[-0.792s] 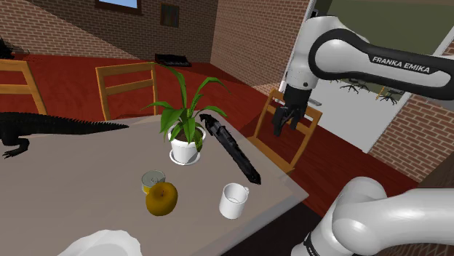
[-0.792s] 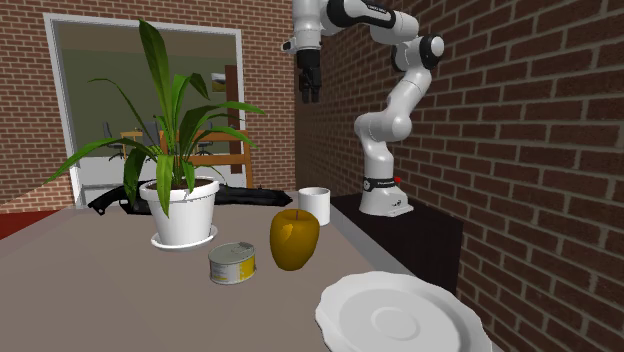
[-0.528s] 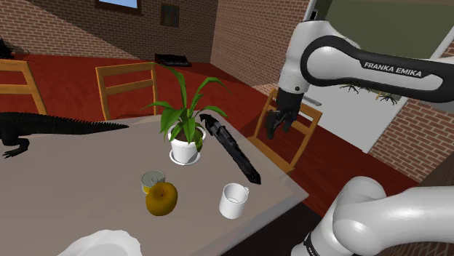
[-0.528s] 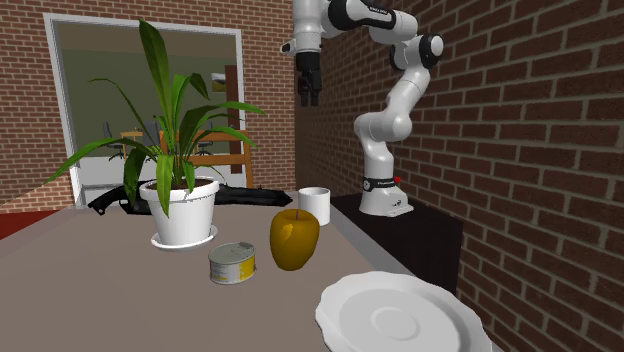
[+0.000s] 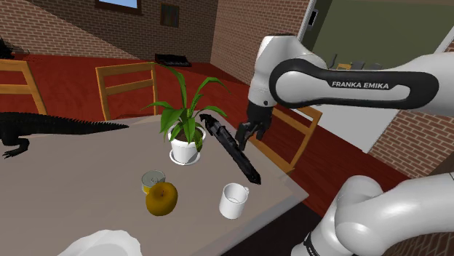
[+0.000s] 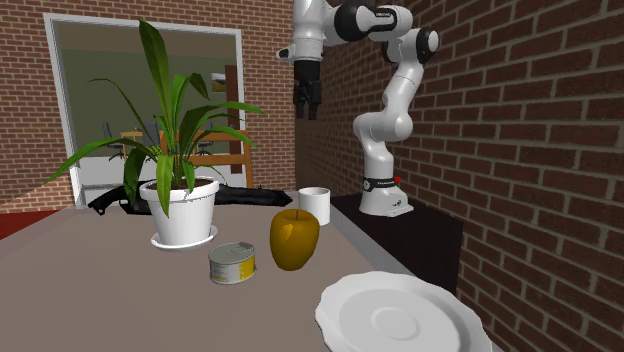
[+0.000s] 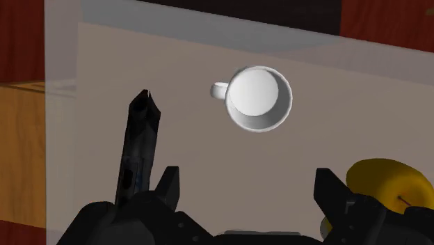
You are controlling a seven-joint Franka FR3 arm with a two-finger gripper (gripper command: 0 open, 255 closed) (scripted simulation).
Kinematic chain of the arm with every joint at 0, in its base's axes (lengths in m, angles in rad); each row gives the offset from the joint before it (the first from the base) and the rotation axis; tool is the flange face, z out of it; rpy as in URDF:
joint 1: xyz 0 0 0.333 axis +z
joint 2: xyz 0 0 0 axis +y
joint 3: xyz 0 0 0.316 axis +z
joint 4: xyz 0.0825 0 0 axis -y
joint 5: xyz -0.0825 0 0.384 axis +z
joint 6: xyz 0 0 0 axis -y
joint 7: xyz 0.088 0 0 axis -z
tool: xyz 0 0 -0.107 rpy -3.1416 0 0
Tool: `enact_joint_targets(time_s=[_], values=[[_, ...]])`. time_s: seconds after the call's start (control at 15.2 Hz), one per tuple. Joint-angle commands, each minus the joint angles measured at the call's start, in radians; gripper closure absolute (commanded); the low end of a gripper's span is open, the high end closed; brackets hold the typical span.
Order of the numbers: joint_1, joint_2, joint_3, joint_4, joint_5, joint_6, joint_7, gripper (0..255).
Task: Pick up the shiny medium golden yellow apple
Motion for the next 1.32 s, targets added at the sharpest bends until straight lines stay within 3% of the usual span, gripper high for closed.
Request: enact_joint_targets(time_s=[0.0,0.66,1.25], values=[[0.016,0.058,0.037,0.0,0.007,0.07,0.03,0],[0.056,0.349,0.204,0.091,-0.052,0.311,0.187,0],[0.089,0.669,0.319,0.276,-0.262,0.432,0.394,0]])
